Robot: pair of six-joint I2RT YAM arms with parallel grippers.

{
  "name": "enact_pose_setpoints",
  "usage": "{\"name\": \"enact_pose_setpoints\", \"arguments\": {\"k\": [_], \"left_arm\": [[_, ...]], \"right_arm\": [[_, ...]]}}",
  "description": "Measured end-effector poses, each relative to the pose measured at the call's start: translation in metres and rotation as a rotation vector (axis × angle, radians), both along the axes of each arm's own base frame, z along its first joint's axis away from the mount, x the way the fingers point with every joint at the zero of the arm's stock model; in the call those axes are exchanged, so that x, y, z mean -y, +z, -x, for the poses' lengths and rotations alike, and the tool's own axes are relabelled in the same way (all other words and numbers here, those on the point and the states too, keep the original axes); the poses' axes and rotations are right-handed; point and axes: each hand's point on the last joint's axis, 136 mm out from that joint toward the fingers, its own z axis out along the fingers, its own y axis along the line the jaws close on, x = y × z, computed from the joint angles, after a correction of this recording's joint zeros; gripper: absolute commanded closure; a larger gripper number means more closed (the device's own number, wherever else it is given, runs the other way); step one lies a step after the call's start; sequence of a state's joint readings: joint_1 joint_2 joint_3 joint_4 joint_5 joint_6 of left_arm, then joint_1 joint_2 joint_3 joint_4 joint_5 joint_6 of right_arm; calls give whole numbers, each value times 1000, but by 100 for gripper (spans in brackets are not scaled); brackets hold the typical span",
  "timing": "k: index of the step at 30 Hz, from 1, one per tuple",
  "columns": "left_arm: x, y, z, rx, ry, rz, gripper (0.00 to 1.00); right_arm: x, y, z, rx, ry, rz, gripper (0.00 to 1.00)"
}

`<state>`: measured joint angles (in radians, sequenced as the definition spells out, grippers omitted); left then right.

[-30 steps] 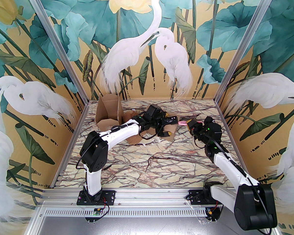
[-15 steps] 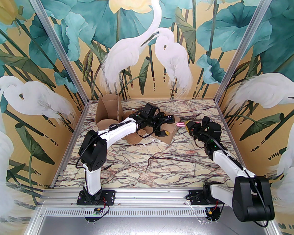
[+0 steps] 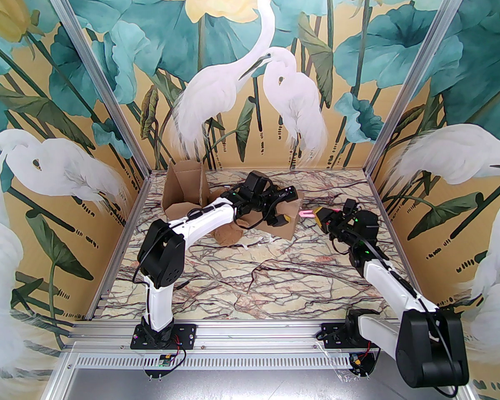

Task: Unpack the express box

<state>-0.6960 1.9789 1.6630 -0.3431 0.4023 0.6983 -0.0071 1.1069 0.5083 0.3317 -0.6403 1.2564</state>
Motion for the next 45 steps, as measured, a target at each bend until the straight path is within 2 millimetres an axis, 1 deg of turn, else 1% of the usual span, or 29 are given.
{"name": "enact_pose_setpoints", "arguments": {"k": [3,5,8,11,13,14,16,19,21,24,27,30,32,34,36,37,39,40,43,45], "left_arm": [[0,-1,3,-13,-5,-2,6],[2,-1,5,-22,-11,-1,5],[1,-2,5,-31,-3,-1,5],[-1,-5,6,-48,10,-13,4],[-2,-7,6,-61,29,-19,3],[-2,-7,6,-67,40,-20,2],[-1,-4,6,-87,66,-12,2],[-2,4,6,-122,116,2,1],[-4,12,2,-135,161,17,1],[-6,33,-6,-139,223,60,1],[-6,61,-16,-135,287,115,1],[-11,94,-31,-138,357,175,1],[-17,112,-48,-148,417,212,1],[-25,118,-70,-174,479,233,0],[-37,110,-91,-218,538,232,1],[-44,101,-102,-248,570,224,1],[-58,77,-117,-312,623,193,1],[-67,60,-121,-352,649,166,1],[-88,21,-124,-452,694,89,1],[-94,5,-117,-505,699,49,1]], "right_arm": [[2,0,3,-10,-7,4,100],[9,-2,6,-24,-26,15,100],[29,-3,11,-43,-82,35,100],[55,2,15,-37,-159,56,100],[63,10,15,-22,-178,78,100],[63,14,16,-15,-172,89,100],[62,15,18,-10,-155,117,100],[60,5,29,-45,-136,170,100],[59,-3,36,-74,-122,194,100],[52,-17,46,-129,-90,222,100],[31,-28,54,-161,-31,243,100],[7,-41,61,-192,33,268,100],[-6,-51,62,-219,66,291,100],[-14,-63,62,-258,88,315,100],[-20,-72,58,-292,98,343,100],[-22,-74,54,-303,102,356,100],[-28,-76,46,-318,106,377,100],[-29,-76,39,-322,102,390,100],[-31,-74,21,-332,81,419,100],[-28,-74,10,-341,58,448,100]]}}
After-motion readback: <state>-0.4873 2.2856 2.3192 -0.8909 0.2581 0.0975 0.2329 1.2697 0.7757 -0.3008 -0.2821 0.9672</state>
